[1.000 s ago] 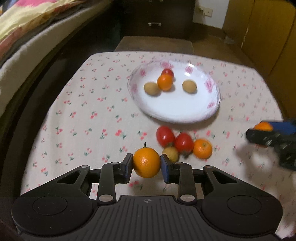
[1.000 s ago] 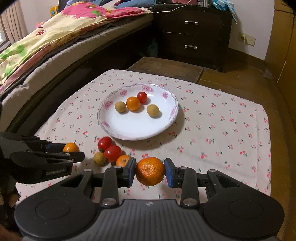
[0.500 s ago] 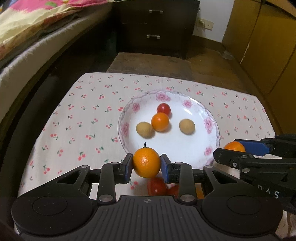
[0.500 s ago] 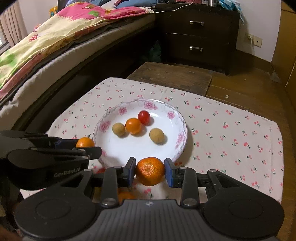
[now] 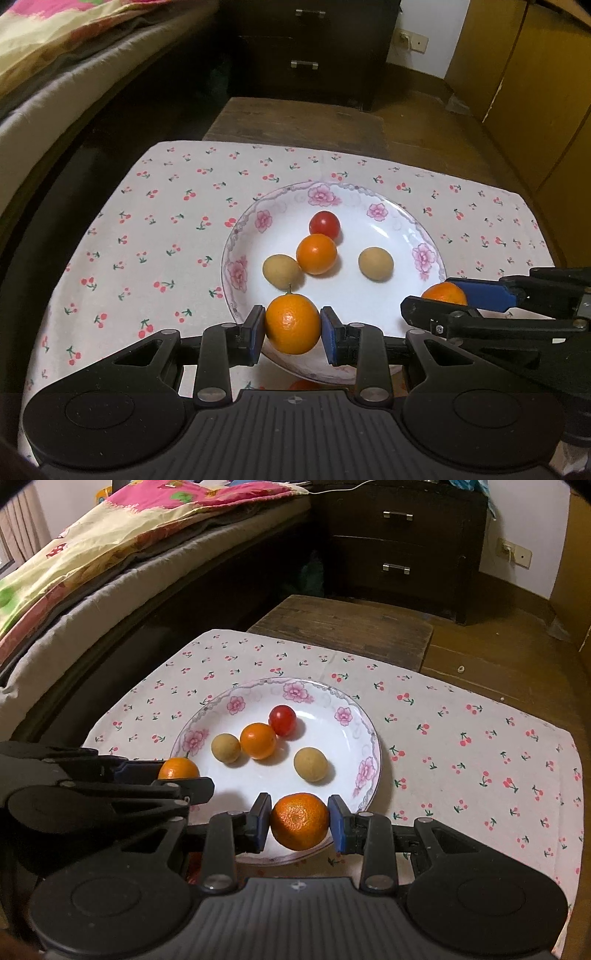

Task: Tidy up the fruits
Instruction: 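Carry both held mandarins over the white plate, then lower both mandarins into the plate and open both tools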

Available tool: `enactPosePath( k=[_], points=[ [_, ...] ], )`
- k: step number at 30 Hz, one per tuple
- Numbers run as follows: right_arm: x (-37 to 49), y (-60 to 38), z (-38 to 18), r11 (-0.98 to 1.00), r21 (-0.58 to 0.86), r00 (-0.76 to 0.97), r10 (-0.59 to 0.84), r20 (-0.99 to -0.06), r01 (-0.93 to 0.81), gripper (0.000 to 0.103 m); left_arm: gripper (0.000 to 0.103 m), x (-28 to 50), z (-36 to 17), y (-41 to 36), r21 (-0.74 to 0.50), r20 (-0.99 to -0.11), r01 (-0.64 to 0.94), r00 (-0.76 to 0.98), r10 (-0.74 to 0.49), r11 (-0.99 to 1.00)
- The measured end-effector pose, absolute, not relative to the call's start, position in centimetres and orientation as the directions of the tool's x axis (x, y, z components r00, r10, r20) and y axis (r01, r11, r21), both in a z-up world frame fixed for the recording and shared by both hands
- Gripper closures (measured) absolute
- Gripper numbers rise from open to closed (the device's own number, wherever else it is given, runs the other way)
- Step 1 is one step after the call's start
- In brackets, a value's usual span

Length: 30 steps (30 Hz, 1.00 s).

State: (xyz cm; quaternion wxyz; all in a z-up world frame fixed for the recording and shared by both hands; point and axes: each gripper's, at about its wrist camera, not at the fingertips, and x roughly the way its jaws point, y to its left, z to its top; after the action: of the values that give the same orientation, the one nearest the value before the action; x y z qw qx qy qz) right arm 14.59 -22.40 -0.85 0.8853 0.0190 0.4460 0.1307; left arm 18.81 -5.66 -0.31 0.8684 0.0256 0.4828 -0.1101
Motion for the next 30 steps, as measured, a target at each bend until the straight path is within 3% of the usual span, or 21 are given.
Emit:
enactPosePath(
  k=[30],
  points=[
    [15.9,-22.4,-1.9,0.967,0.153,0.562,0.242,-0.791,-0.202,0.067,0.064,19.4,-1.3,-6.0,-0.039,-0.857,0.212,0.496,-0.142,0.976]
  ],
)
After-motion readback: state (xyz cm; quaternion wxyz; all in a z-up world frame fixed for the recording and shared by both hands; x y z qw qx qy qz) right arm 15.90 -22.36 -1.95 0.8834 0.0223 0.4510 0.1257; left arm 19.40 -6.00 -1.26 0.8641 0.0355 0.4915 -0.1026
